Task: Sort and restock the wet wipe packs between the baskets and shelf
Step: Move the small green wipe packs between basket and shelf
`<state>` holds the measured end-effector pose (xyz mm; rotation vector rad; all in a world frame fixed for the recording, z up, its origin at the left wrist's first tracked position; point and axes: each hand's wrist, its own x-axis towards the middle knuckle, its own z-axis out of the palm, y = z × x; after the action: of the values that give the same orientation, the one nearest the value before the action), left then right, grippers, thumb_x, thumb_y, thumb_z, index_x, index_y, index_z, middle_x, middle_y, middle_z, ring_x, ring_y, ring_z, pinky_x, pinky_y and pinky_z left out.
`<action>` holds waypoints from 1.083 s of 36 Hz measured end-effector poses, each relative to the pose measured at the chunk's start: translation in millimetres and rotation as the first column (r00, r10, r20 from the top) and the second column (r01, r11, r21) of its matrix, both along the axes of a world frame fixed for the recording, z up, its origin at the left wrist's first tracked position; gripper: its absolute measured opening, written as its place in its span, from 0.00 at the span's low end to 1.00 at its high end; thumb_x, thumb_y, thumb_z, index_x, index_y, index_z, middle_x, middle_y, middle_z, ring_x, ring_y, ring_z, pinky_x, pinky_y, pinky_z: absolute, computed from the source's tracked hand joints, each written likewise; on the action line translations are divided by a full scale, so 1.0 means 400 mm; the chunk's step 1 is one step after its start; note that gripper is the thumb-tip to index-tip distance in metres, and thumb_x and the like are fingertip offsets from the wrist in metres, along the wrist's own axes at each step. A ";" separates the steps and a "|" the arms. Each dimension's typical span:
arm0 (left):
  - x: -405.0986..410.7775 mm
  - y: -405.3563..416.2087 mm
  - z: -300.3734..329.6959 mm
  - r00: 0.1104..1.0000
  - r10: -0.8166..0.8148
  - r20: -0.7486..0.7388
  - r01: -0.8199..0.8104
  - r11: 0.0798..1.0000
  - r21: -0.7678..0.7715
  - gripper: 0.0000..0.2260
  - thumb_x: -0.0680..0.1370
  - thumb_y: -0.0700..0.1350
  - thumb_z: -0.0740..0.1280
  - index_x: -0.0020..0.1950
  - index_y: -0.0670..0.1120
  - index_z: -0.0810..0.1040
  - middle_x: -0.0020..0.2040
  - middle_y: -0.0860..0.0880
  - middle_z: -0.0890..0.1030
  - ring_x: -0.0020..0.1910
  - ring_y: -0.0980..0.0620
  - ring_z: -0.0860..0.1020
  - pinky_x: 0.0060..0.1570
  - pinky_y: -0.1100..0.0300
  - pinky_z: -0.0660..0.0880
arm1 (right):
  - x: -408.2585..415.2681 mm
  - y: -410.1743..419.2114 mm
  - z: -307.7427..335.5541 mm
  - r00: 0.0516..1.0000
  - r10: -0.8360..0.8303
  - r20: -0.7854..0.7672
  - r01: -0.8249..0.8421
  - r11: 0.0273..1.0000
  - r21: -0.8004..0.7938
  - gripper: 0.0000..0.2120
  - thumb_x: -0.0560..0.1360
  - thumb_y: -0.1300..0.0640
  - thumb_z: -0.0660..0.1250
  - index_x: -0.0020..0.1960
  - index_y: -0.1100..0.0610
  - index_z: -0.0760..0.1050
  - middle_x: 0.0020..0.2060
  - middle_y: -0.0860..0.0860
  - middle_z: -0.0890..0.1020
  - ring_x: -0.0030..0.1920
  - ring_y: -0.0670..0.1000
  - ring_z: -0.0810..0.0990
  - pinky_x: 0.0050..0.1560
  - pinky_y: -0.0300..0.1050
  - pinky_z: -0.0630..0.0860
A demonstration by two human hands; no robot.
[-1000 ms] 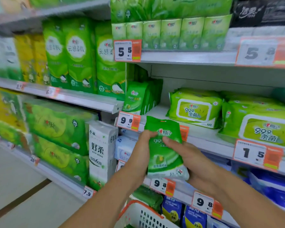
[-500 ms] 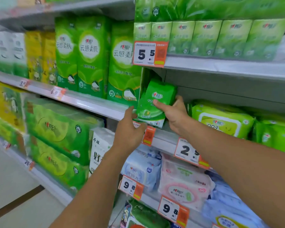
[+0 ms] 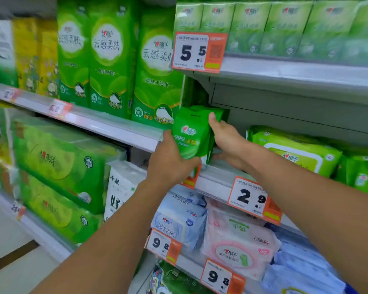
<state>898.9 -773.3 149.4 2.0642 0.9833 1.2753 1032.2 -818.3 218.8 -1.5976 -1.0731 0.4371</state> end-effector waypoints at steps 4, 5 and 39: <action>-0.013 0.015 0.010 0.997 -0.014 0.069 0.016 0.999 -0.034 0.31 0.64 0.48 0.80 0.58 0.48 0.65 0.50 0.51 0.77 0.51 0.45 0.78 0.48 0.56 0.75 | 0.007 0.003 -0.005 0.992 -0.115 0.055 0.116 0.993 -0.008 0.26 0.82 0.40 0.55 0.58 0.60 0.78 0.57 0.60 0.81 0.58 0.62 0.80 0.60 0.65 0.77; -0.015 0.017 0.009 0.997 -0.030 0.077 0.033 0.999 -0.037 0.30 0.64 0.47 0.80 0.57 0.49 0.65 0.49 0.52 0.77 0.51 0.46 0.79 0.47 0.57 0.75 | 0.010 0.005 -0.010 0.986 -0.163 0.023 0.163 0.987 0.002 0.23 0.81 0.40 0.58 0.52 0.59 0.80 0.52 0.61 0.83 0.54 0.62 0.82 0.57 0.63 0.79; 0.002 -0.026 0.034 0.941 0.066 0.333 -0.121 0.981 0.150 0.33 0.62 0.49 0.79 0.62 0.41 0.71 0.57 0.47 0.71 0.52 0.54 0.70 0.49 0.64 0.68 | -0.034 -0.106 0.043 0.963 0.271 0.000 -0.266 0.945 -0.191 0.14 0.76 0.50 0.71 0.57 0.57 0.81 0.50 0.56 0.84 0.46 0.52 0.80 0.46 0.46 0.77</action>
<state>899.5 -783.6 163.2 1.8570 0.8534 1.7378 1018.6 -860.7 236.1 -1.6305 -1.3083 0.7217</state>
